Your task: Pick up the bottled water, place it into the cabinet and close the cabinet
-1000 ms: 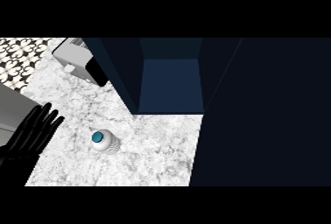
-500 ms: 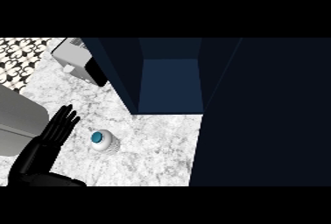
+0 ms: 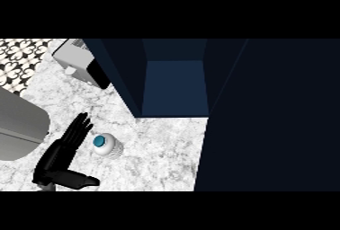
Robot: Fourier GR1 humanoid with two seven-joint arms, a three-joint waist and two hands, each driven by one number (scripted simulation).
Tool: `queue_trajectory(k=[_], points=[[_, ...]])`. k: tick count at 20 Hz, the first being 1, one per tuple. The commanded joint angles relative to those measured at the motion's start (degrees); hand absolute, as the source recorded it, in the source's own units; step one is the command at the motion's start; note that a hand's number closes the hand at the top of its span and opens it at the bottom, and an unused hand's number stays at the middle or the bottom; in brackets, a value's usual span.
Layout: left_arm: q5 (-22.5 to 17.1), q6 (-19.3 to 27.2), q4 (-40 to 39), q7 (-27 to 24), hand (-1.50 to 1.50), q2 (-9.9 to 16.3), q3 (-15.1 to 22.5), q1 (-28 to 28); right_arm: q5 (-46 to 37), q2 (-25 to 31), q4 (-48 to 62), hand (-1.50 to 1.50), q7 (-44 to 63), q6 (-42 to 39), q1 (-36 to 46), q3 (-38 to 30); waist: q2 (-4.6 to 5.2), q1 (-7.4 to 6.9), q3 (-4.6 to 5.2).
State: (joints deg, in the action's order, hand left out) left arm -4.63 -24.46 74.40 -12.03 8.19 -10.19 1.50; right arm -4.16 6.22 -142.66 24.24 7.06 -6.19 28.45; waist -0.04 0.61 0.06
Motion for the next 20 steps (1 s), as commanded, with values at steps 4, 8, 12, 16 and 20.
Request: queue_trajectory(k=[4, 8, 12, 16, 20], points=[[4.26, -0.24, -18.56, -11.72, -1.5, 1.8, -1.26, -8.21, -5.01, 1.98, -4.57, -1.5, 0.58, 0.71, -1.04, 1.32, 0.08, 0.2, 0.01], [7.51, 2.59, -29.0, -19.26, -1.5, -1.53, 0.06, -10.88, -4.0, 2.63, -5.25, -1.5, 2.37, 1.09, 0.75, 0.27, 0.14, 0.34, 0.04], [7.91, 1.9, -34.6, -24.94, -1.5, -0.08, -0.83, -12.2, -7.14, 1.15, -4.05, -1.5, 1.59, 3.3, 1.16, 2.99, 0.06, 0.06, 0.02], [8.25, 2.57, -42.15, -29.5, -1.5, 1.42, -2.49, -17.54, -4.57, 4.16, -8.11, -1.5, 2.8, 2.42, -1.82, 1.26, 0.1, 0.47, 0.04], [6.95, 3.41, -47.08, -32.13, -1.5, 2.02, -4.73, -20.85, -6.42, 3.52, -4.77, -1.5, -0.79, 4.16, -2.64, 4.48, 0.14, 0.55, 0.05]])
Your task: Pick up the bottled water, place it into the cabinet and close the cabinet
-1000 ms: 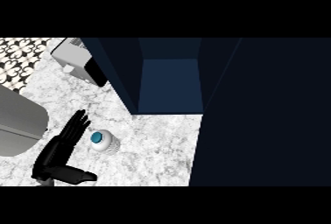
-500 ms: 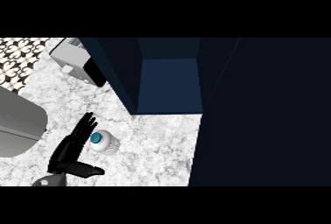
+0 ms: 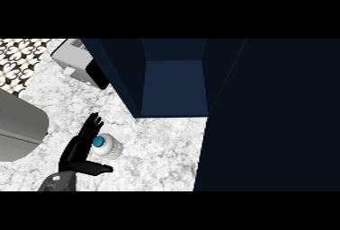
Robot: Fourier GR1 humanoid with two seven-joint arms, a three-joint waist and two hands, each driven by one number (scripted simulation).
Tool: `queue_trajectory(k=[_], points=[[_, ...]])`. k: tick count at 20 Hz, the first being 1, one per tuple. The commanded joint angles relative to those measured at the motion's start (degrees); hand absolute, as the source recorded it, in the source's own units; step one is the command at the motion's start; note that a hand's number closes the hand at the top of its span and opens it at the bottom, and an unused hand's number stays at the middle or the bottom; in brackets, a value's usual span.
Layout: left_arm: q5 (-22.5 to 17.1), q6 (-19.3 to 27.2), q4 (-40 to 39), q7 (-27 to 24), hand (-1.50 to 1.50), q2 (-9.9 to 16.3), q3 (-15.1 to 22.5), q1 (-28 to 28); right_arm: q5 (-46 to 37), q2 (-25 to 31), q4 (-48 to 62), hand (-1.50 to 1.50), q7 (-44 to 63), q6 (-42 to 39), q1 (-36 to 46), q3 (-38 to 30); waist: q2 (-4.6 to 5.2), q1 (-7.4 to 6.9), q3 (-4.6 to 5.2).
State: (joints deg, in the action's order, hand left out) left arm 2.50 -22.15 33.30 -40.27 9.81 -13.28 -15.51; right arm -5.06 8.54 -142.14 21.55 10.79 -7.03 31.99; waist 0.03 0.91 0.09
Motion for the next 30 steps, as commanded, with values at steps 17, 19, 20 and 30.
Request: queue_trajectory(k=[17, 19, 20, 30], points=[[7.27, 5.32, -7.55, -16.33, 1.5, -1.33, 5.88, -7.94, -1.3, 3.77, -2.54, -1.5, 0.13, 1.18, 0.46, -2.22, 0.07, -0.06, 0.0], [8.05, 11.21, -6.63, -18.58, 1.5, -5.49, 6.54, -6.95, -4.71, 3.25, -4.14, -1.5, 3.03, 2.11, 2.64, 0.74, -0.06, -0.21, 0.04], [7.39, 11.66, -5.21, -16.81, 1.5, -5.08, 6.17, -6.6, -1.98, 5.61, -8.57, -1.5, 4.14, 1.38, -0.56, -2.01, -0.18, -0.26, -0.05], [0.49, 21.78, 4.9, -12.39, 1.5, -9.72, 6.09, -6.02, -2.33, 5.31, -4.4, -1.5, -2.18, 2.63, -2.92, 0.3, -0.31, -0.74, -0.12]])
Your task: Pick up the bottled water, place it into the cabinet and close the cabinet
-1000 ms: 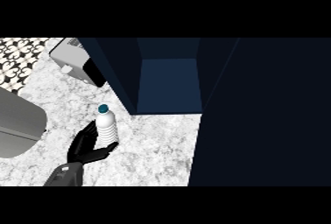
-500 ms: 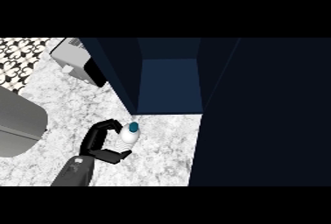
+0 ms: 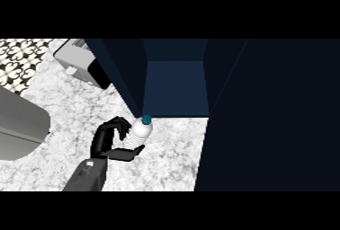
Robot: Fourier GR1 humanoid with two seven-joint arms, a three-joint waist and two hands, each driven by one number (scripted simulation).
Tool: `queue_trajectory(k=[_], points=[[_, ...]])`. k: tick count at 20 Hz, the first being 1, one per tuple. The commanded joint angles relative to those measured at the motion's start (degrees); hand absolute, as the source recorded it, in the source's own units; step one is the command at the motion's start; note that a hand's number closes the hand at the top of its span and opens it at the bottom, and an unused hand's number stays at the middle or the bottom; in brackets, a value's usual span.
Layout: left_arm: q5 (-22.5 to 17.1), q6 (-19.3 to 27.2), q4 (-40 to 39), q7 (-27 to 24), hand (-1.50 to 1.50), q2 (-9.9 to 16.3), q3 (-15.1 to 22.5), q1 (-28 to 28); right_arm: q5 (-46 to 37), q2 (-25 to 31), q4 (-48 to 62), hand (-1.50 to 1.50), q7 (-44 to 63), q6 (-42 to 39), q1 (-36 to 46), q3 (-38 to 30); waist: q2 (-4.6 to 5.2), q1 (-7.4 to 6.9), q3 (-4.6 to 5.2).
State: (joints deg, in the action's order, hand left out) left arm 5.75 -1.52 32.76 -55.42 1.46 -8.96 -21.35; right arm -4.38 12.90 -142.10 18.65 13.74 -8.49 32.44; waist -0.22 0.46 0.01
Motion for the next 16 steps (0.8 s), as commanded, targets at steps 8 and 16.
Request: queue_trajectory(k=[8, 16], points=[[-19.69, 6.84, 18.72, 15.0, 1.5, -1.45, 18.31, 1.37, -1.53, 0.22, -5.0, -1.5, 5.44, 1.26, 2.23, -0.78, -0.04, -0.06, 0.01], [-24.65, 18.29, 32.47, 27.23, 1.5, -1.46, 28.17, 0.43, -2.25, 2.19, -4.78, -1.5, 1.11, 0.97, -1.59, -0.67, 0.03, 0.02, -0.02]])
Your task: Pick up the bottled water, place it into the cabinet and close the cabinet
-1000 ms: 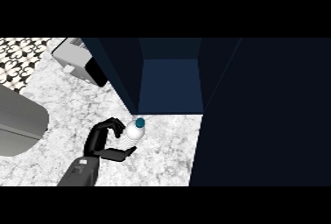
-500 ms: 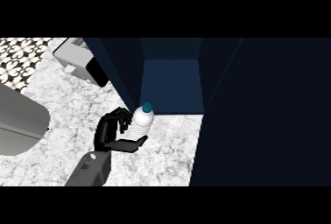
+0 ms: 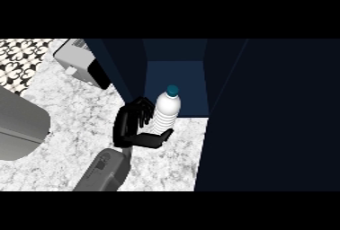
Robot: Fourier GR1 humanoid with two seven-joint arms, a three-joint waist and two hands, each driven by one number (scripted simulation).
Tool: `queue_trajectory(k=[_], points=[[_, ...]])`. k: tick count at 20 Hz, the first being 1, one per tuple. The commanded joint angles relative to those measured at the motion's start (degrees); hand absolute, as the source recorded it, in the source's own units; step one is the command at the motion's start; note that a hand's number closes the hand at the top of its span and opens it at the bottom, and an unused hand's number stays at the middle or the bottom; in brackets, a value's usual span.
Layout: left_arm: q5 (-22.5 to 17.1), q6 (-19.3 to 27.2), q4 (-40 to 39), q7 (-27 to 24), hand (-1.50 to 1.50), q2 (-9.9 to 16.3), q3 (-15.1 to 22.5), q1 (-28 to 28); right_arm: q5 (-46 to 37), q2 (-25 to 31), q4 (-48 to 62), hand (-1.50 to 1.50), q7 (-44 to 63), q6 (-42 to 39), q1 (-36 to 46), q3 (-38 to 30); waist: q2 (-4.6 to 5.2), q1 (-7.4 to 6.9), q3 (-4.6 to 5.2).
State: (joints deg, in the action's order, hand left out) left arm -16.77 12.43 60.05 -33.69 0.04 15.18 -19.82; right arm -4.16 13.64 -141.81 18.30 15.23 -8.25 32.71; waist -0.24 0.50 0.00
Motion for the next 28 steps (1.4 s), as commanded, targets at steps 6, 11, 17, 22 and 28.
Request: queue_trajectory(k=[6, 11, 17, 22, 28], points=[[-2.39, 10.73, 4.78, 8.51, 1.5, -0.04, 6.17, -6.05, 2.06, 2.66, -4.96, -1.5, -0.06, -2.57, -2.84, -5.42, 0.17, -0.01, -0.03], [-4.52, 16.53, -3.85, 11.37, 1.5, -0.04, 6.6, -16.84, 0.09, 2.66, -4.36, -1.5, -3.48, -1.9, -5.28, -1.9, 0.28, 0.62, -0.01], [-11.23, 18.99, -10.87, 9.31, 1.5, -0.04, 8.09, -20.39, 0.35, 2.69, -5.94, -1.5, -1.02, -1.82, -5.59, -1.69, 0.36, 0.84, 0.02], [-13.8, 21.09, -18.18, 9.93, 1.5, -0.04, 5.35, -28.38, 3.99, 4.13, -7.26, -1.5, -2.49, -3.31, -7.51, -4.55, 0.44, 1.31, -0.01], [-17.18, 24.08, -27.75, 5.44, 1.5, -0.04, 6.55, -31.6, 3.95, 3.98, -5.04, -1.5, -5.86, -4.02, -8.75, -4.01, 0.64, 2.02, 0.0]])
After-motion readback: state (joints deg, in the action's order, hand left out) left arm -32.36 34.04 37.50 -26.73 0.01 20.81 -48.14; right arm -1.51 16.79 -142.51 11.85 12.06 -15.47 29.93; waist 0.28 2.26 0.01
